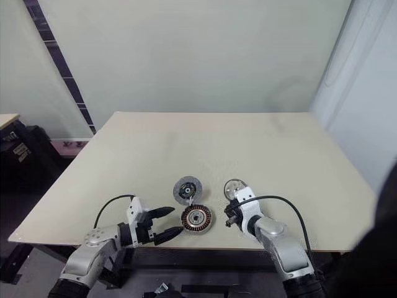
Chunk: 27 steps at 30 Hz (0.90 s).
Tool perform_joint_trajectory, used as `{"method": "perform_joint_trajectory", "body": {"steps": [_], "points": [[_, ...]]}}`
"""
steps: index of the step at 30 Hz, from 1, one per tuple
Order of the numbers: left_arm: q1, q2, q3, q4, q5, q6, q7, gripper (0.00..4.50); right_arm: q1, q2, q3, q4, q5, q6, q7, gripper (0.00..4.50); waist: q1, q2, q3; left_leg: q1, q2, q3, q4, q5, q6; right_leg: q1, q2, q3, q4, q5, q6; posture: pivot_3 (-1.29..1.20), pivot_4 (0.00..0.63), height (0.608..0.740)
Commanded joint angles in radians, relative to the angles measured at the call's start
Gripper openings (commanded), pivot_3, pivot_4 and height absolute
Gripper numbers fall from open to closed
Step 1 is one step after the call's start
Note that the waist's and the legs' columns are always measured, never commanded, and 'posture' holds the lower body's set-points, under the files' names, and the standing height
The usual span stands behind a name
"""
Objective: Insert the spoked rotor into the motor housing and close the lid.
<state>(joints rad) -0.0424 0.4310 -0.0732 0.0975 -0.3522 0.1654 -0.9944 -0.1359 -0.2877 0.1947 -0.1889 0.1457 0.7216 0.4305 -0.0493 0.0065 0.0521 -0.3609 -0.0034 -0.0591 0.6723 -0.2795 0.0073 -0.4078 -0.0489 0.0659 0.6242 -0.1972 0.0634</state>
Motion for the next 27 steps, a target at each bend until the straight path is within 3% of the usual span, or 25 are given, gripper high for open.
{"method": "perform_joint_trajectory", "body": {"steps": [1,13,27], "points": [[-0.024,0.006,0.048,0.009,-0.018,-0.04,-0.002,4.5,-0.044,0.022,0.032,-0.068,0.02,0.023,0.016,0.68,0.0,0.0,0.0,0.0,0.0,0.0,0.0,0.0,0.0,0.0,0.0,0.0,0.0,0.0,0.0,0.0,0.0,0.74],[-0.002,0.022,0.054,0.0,-0.014,-0.048,-0.032,4.5,-0.131,0.108,0.154,-0.015,0.012,0.062,0.026,0.68,0.0,-0.001,0.0,0.0,0.0,-0.001,-0.002,0.0,0.0,0.0,0.0,0.0,0.0,0.0,0.0,0.0,0.0,0.74],[0.042,0.042,0.043,-0.056,-0.02,-0.005,-0.056,4.5,-0.138,0.118,0.201,0.062,-0.003,0.036,0.039,0.68,0.0,-0.001,0.0,0.0,0.0,-0.001,-0.003,0.0,0.0,-0.001,0.0,-0.001,0.0,0.0,0.0,0.0,0.0,0.74]]}}
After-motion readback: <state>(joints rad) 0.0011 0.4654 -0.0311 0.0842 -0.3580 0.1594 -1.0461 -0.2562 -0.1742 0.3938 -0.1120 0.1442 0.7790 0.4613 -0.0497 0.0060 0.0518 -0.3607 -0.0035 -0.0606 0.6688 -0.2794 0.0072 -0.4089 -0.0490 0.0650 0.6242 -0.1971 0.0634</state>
